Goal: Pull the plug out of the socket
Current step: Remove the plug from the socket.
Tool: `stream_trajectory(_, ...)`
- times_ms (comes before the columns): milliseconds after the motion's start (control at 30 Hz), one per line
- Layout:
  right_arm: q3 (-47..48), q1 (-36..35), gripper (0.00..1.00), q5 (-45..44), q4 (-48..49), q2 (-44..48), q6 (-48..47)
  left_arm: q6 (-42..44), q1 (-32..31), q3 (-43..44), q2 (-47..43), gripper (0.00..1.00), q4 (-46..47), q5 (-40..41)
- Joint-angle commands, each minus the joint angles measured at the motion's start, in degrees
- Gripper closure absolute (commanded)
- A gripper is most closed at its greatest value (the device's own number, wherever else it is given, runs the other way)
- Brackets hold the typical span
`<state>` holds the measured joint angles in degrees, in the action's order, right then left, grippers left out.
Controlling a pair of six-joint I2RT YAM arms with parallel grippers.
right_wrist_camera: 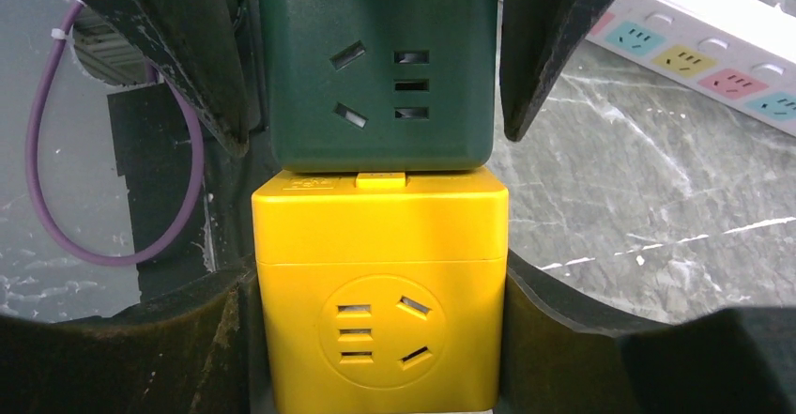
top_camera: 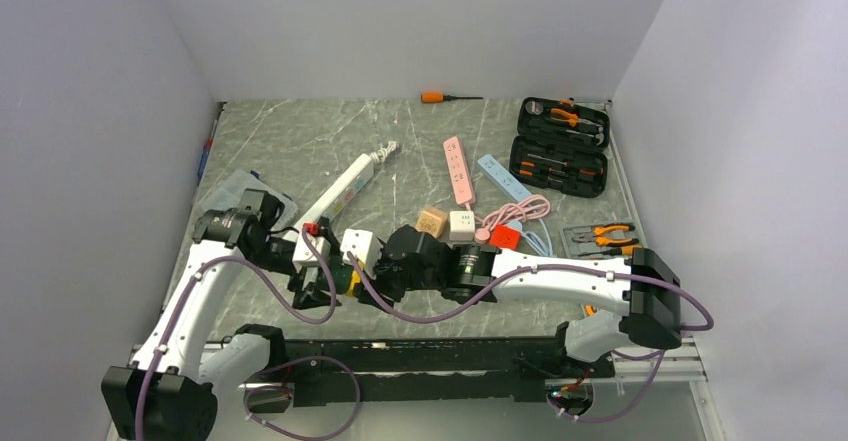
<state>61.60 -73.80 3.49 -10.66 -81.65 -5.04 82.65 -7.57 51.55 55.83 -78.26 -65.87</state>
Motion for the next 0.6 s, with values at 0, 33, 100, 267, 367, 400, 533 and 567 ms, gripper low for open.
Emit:
stream_trajectory(0, 3.9, -0.6, 1.0, 0.7, 6.8, 0.0, -1.1, -1.1, -1.0, 1.4, 1.0, 0.07, 0.1, -3.3)
stream_trajectory(33, 3.9, -0.7, 1.0, 0.8, 7.0, -0.2, -1.1, -1.5, -1.1, 1.7, 1.5, 0.12, 0.1, -3.4)
stream_trajectory(100, 4.0, -0.8, 1.0, 0.8, 7.5, -0.5, -0.9, -1.7, -1.6, 2.1, 2.4, 0.24, -0.5, -4.0)
stream_trajectory(267, 3.1, -0.8, 1.0, 0.2, 8.1, -0.3, -0.6, -1.4, -2.9, 1.7, 2.6, 0.74, -0.7, -3.2)
stream_trajectory(367, 2.0, -0.9, 1.0, -0.5, 7.3, 0.5, -0.4, -4.7, -2.9, 1.5, 1.8, 0.96, 2.1, -1.2)
stream_trajectory(400, 1.4, -0.9, 1.0, -0.6, 7.1, 0.8, -0.2, -5.3, -2.9, 1.6, 1.5, 0.95, 2.7, -0.5)
stream_trajectory(533, -1.6, -0.9, 1.0, -1.5, 6.2, 3.2, 0.8, -6.3, -2.9, 1.7, 1.2, 0.97, 3.4, 1.3)
stream_trajectory(567, -2.9, -0.8, 1.0, -1.8, 5.8, 3.9, 1.2, -6.2, -2.9, 1.8, 1.2, 0.98, 3.3, 1.9)
